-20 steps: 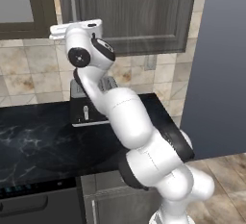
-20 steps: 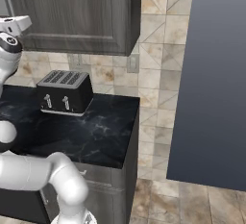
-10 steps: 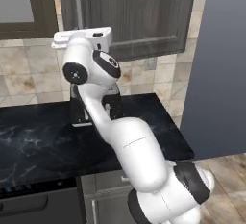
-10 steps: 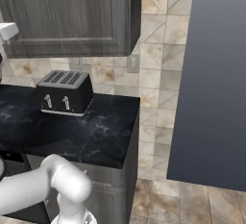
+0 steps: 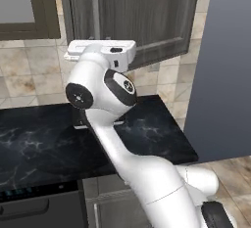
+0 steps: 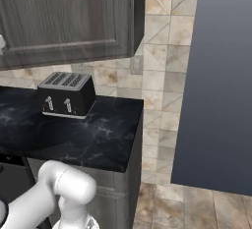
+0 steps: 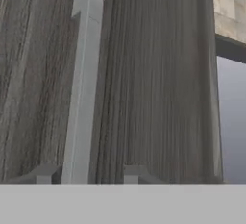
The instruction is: Move the ketchup and mustard from the cabinet to the dining counter.
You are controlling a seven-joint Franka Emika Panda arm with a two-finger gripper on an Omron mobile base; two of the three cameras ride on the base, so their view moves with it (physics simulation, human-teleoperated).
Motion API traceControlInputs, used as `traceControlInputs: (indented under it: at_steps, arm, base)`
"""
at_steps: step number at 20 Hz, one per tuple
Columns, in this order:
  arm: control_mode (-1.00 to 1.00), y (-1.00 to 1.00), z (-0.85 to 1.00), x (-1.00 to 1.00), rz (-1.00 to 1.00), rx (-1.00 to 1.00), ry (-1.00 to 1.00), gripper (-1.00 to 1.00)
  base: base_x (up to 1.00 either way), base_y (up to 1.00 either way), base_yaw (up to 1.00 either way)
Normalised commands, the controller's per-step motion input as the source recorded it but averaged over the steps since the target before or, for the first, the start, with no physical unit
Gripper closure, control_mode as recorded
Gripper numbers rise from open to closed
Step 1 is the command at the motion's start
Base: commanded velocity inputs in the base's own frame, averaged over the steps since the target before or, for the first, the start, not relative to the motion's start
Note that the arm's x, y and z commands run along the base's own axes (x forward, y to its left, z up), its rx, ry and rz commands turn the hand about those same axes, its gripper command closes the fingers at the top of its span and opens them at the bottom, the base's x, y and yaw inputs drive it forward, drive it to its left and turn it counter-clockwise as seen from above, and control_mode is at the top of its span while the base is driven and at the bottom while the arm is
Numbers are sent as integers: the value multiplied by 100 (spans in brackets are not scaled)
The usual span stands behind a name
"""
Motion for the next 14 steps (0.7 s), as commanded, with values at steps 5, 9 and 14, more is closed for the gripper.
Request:
traceControlInputs:
  at_steps: [5,9,14]
  arm:
    - [-100,-82,0,-100,-10,6,0,100]
    - [-100,-85,-1,-100,-9,7,0,100]
    - [-100,-82,-2,-100,-9,8,0,-100]
  base:
    - [0,0,0]
    - [0,0,0]
    - [0,0,0]
